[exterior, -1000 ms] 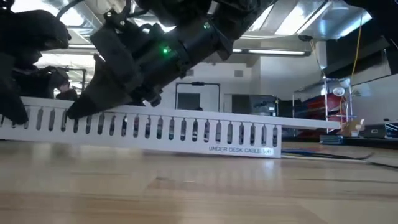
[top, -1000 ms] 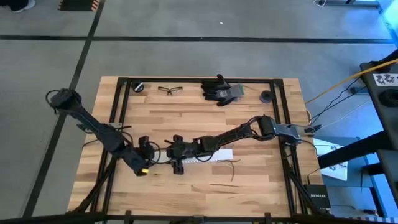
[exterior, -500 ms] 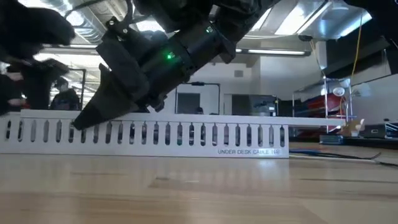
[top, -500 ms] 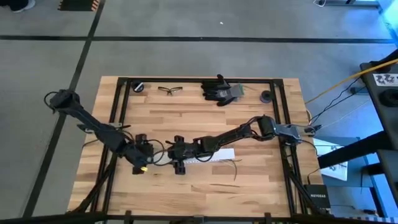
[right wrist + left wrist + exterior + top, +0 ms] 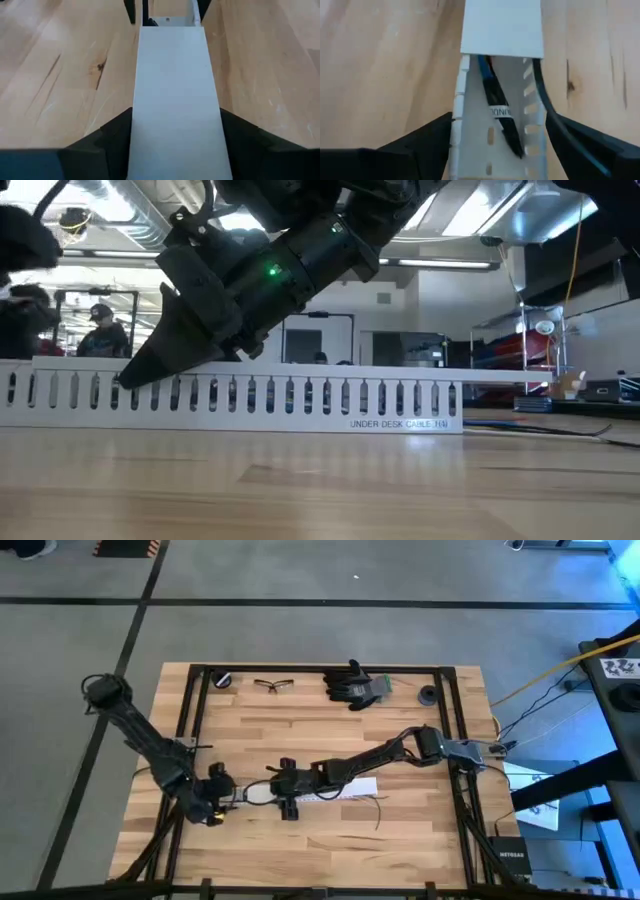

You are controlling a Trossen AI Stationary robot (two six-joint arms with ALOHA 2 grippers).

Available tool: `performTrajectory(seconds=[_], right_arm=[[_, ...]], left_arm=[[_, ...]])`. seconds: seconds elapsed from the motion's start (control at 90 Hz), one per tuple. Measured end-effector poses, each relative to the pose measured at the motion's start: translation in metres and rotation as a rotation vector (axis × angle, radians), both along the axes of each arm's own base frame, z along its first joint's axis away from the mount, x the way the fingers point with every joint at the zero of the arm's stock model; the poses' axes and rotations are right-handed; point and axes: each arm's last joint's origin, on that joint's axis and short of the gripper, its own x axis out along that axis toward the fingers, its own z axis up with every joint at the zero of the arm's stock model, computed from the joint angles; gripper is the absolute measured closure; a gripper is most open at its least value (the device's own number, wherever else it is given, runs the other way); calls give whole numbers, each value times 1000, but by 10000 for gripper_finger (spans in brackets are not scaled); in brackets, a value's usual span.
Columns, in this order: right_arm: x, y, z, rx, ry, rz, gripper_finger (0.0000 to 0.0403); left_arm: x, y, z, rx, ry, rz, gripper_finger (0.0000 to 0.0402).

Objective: Ziptie cables
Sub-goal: Close the white cable duct

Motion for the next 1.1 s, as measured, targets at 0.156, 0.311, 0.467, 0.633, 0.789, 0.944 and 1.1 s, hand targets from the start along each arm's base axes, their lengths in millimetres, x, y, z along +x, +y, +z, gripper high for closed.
performTrajectory(seconds=[0.156,0.311,0.467,0.633,0.789,0.944,1.1], right_arm=[[0,0,0,1,-5,0,178],[1,0,1,4,-17,-1,178],[2,0,1,11,-26,-6,178],[4,1,2,27,-74,-20,178],[6,1,2,34,-105,-20,178],[9,0,-2,45,-130,-27,178],[12,0,-5,52,-171,-34,178]], left_arm=[[3,2,-6,-21,-84,-1,108],[2,3,-8,-22,-76,-3,131],[2,3,-8,-15,-75,-15,173],[3,4,-8,-13,-67,-17,185],[7,4,-8,-7,-82,-42,182],[9,6,-7,-6,-89,-39,182],[13,7,-6,3,-106,-42,181]])
